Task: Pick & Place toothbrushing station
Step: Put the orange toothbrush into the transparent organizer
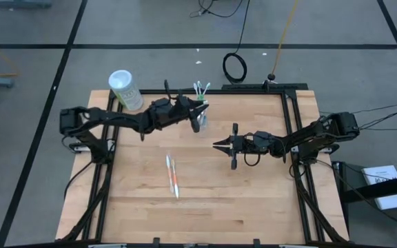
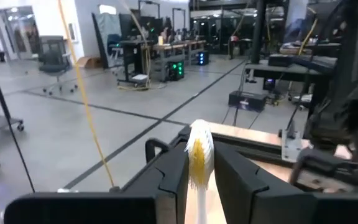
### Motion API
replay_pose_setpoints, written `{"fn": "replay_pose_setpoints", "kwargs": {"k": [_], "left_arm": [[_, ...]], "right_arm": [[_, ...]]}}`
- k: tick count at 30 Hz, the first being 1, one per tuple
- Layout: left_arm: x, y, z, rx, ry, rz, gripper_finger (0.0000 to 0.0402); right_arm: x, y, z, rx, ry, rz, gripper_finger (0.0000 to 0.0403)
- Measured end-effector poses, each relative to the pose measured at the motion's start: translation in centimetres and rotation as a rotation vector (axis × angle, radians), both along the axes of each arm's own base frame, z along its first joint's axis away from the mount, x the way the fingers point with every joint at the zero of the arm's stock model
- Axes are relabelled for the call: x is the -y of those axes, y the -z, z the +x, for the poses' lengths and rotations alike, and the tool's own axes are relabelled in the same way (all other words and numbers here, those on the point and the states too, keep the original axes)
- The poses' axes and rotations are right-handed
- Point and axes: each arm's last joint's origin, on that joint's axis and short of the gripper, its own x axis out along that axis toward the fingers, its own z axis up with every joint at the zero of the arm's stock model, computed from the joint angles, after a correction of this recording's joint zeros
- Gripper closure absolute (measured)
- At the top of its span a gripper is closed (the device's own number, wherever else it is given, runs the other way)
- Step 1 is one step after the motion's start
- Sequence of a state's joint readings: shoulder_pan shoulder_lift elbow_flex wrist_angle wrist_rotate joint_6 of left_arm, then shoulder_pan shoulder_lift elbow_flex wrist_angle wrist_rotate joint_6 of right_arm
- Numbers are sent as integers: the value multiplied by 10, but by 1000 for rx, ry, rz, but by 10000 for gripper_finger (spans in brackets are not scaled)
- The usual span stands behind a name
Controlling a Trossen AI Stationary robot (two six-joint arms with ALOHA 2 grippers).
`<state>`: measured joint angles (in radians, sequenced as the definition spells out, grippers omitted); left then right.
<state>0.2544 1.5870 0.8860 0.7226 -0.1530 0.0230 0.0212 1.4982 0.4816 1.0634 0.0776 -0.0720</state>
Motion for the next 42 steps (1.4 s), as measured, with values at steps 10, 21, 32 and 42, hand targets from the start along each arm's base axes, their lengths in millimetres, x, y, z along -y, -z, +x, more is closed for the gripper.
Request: {"fn": "replay_pose_setpoints", "kwargs": {"k": [10,21,32,42], "left_arm": [[-19,28,10,11,2,-84,330],[-19,36,11,-46,2,-95,330],[-16,43,11,-115,-26,-121,330],[-16,46,11,-146,-29,-128,330]], "right_arm": [[0,1,0,-13,0,0,362],[0,2,0,-15,0,0,362],[0,2,0,-16,0,0,362],[0,2,0,-15,0,0,362]]}}
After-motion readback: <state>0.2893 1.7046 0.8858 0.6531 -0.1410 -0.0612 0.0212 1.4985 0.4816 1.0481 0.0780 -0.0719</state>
